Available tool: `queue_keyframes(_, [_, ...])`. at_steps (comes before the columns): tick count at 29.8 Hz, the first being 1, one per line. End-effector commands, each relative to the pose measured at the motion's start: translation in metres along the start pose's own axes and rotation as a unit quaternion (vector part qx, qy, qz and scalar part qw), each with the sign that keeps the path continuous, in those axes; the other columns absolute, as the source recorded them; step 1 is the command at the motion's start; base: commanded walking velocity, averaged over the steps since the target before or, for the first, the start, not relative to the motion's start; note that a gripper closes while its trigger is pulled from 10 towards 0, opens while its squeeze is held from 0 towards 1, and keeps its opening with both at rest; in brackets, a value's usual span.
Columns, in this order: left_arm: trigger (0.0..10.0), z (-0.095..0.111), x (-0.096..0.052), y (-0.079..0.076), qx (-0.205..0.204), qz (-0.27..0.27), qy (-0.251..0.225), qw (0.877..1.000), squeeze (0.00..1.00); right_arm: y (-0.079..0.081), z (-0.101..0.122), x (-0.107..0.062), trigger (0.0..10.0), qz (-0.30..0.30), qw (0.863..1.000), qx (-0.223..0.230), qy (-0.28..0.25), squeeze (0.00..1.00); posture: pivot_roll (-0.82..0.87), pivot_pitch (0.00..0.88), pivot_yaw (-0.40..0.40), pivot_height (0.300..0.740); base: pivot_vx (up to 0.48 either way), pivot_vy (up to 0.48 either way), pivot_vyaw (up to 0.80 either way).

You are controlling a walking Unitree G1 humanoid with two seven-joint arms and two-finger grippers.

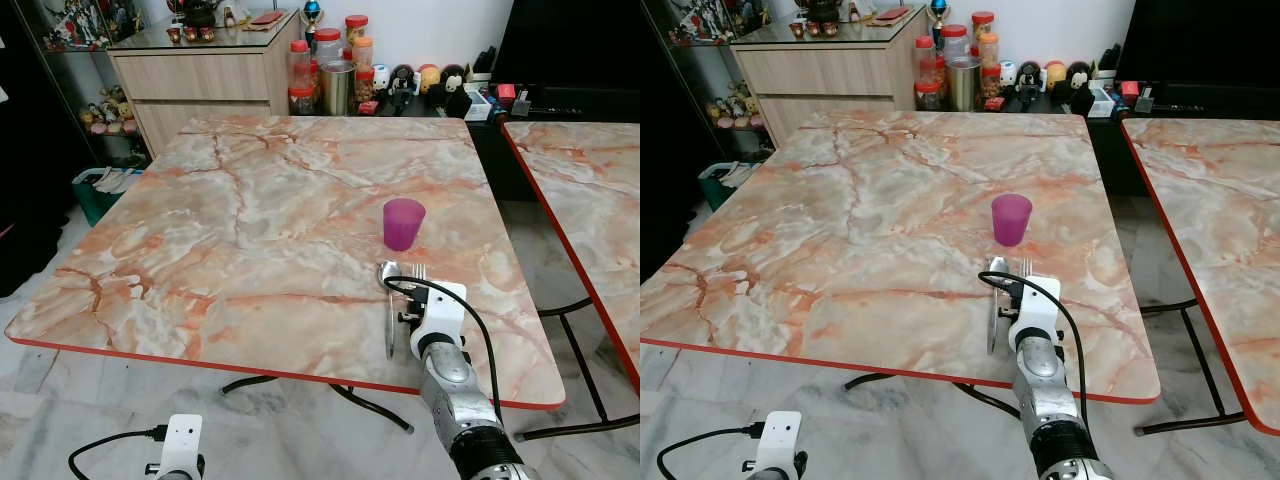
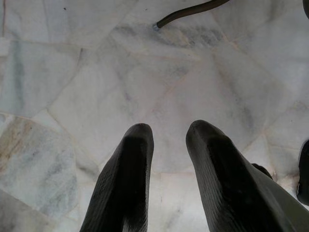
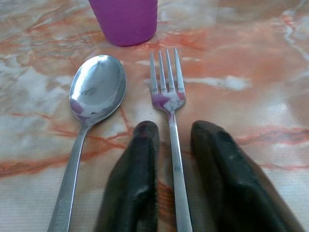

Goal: Setting the table

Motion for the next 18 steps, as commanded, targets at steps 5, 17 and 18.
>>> queue_keyframes(5, [10.0, -0.0071, -0.0011, -0.0004, 0.004, -0.005, 0.013, 1.000, 0.00, 0.0016, -0.0091, -0.0001, 0.0, 0.001, 1.000, -0.006, 0.027, 0.00, -0.01, 0.000, 0.034, 0.740, 0.000, 0.000, 0.00])
queue_keyframes(17, [10.0, -0.0081, -0.0013, -0.0017, -0.001, -0.009, 0.015, 1.000, 0.00, 0.0008, -0.0081, 0.0021, 0.0, -0.007, 0.999, -0.012, 0.030, 0.00, -0.01, 0.000, 0.030, 0.740, 0.000, 0.000, 0.00])
queue_keyframes(18, [10.0, -0.0078, -0.0012, -0.0015, -0.001, -0.009, 0.014, 1.000, 0.00, 0.0001, -0.0070, 0.0025, 0.0, -0.011, 0.999, -0.012, 0.028, 0.00, -0.01, 0.000, 0.030, 0.740, 0.000, 0.000, 0.00])
Point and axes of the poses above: a point about 5 cm out from each wrist's last joint towards the gripper, its own x axis pointing out of the wrist towards the gripper, its own z axis along the axis of the wrist's last joint, y = z × x, the point moved 2 cm from there along x, pointing out of the wrist towards the gripper, and after that the axes turned 5 degrees about x, right-handed, at the moved point
